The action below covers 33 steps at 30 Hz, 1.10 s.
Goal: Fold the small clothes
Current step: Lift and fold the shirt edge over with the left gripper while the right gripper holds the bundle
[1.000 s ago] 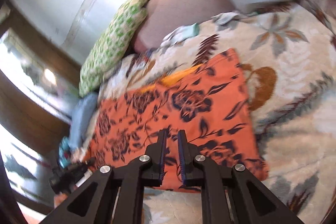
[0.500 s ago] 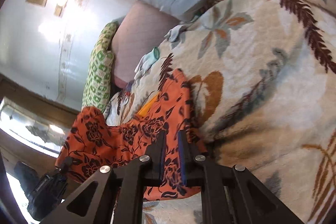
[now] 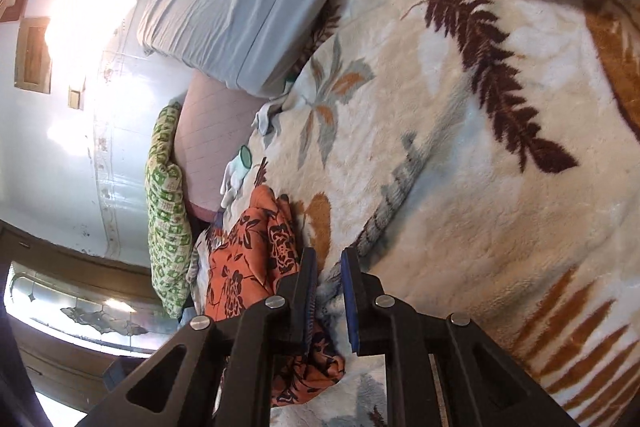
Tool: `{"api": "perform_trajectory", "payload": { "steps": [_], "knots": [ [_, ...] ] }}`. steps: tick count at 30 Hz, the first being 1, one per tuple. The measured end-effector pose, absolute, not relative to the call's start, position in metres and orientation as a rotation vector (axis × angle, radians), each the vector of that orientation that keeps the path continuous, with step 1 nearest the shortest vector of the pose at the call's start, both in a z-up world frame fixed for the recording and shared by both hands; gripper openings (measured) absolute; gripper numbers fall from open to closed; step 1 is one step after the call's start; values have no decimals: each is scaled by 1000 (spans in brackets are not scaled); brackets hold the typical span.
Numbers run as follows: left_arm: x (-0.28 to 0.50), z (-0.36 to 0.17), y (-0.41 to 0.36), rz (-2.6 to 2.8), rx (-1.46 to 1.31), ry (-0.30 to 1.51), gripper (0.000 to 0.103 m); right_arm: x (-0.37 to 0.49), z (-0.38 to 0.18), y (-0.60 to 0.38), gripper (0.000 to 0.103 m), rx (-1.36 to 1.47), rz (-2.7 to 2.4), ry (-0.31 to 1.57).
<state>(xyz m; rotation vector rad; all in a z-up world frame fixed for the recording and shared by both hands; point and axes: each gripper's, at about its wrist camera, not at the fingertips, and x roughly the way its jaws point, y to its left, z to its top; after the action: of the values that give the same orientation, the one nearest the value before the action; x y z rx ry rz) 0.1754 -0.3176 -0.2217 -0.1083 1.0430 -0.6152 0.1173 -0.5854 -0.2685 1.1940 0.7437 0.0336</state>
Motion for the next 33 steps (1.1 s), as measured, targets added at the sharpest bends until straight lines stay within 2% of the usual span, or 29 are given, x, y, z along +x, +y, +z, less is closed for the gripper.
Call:
{"api": "perform_trajectory", "payload": {
  "steps": [1,2,3,6,12,19,21,24,29,33],
  "knots": [
    [171,-209,-314,-647,-85,1021,31,121,-267,-581,15,1188,40,748],
    [167,-199,-311,-665,-64,1005,45,124,-265,-576,15,1182,52,752],
    [161,-186,-307,-689,-50,975,54,127,-263,-571,15,1176,66,755],
    [150,-159,-291,-733,-16,893,68,134,-255,-553,15,1127,103,769],
    [160,-143,-238,-434,157,846,69,138,-228,-519,15,1010,185,741],
    [197,-176,-185,-233,228,951,69,157,-209,-449,15,838,342,802],
    [200,-205,-187,-249,284,1039,69,164,-223,-434,15,807,341,900],
    [199,-249,-188,-297,310,1169,70,176,-272,-415,18,751,277,1172],
    [205,-227,-173,-340,222,1173,70,173,-251,-421,18,728,282,1093],
    [219,-181,-167,-373,203,1050,70,185,-216,-431,17,766,315,935]
  ]
}}
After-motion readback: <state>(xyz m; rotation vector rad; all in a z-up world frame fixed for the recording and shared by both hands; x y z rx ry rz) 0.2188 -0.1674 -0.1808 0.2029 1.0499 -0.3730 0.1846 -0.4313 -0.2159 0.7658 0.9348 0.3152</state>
